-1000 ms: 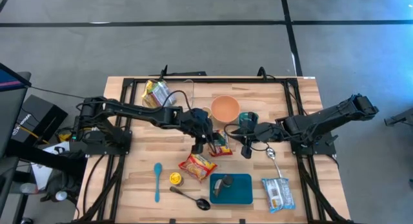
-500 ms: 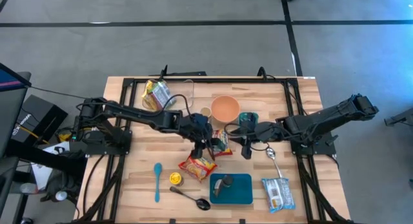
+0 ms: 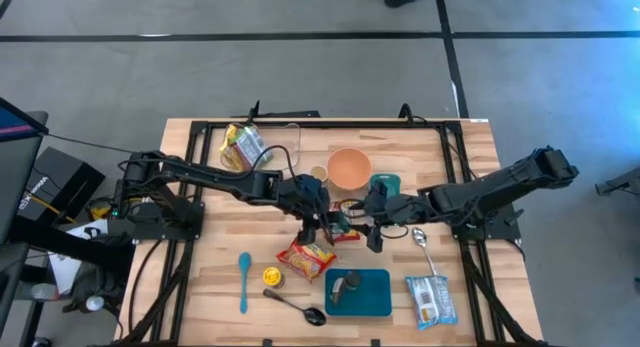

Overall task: Pick & Place Food Item
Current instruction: Put the black seasoning can into the blue bin

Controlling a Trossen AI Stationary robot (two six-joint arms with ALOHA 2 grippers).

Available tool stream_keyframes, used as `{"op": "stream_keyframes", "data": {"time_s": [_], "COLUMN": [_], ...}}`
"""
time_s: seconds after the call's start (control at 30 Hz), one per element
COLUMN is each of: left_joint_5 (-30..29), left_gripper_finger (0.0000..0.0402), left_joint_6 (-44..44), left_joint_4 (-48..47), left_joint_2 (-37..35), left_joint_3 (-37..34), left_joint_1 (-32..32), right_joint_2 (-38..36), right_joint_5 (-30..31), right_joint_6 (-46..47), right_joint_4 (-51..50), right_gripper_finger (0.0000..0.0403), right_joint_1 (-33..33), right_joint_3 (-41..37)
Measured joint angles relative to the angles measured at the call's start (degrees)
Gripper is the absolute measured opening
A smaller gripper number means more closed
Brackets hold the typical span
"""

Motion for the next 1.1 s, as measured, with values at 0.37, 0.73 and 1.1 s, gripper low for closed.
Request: {"op": "stream_keyframes", "data": {"time_s": [0.37, 0.73, 1.1], "left_joint_5": [0.0, -0.8, -0.9], "left_gripper_finger": [0.0125, 0.0121, 0.0120], "left_joint_6": [-1.4, -1.6, -1.5], "left_joint_4": [0.0, 0.2, 1.3], "left_joint_2": [0.0, 0.0, 0.0], "left_joint_3": [0.0, 0.0, 0.0], "left_joint_1": [0.0, 0.0, 0.0], "right_joint_2": [2.8, 2.8, 2.8], "right_joint_5": [0.0, 0.0, -1.8], "right_joint_6": [-1.8, -2.6, -2.9], "right_joint_4": [5.1, 8.0, 8.9], "right_gripper_finger": [0.0238, 0.0238, 0.0238], "right_joint_1": [-0.8, -0.8, -0.5], "right_joint_3": [0.0, 0.0, 0.0]}}
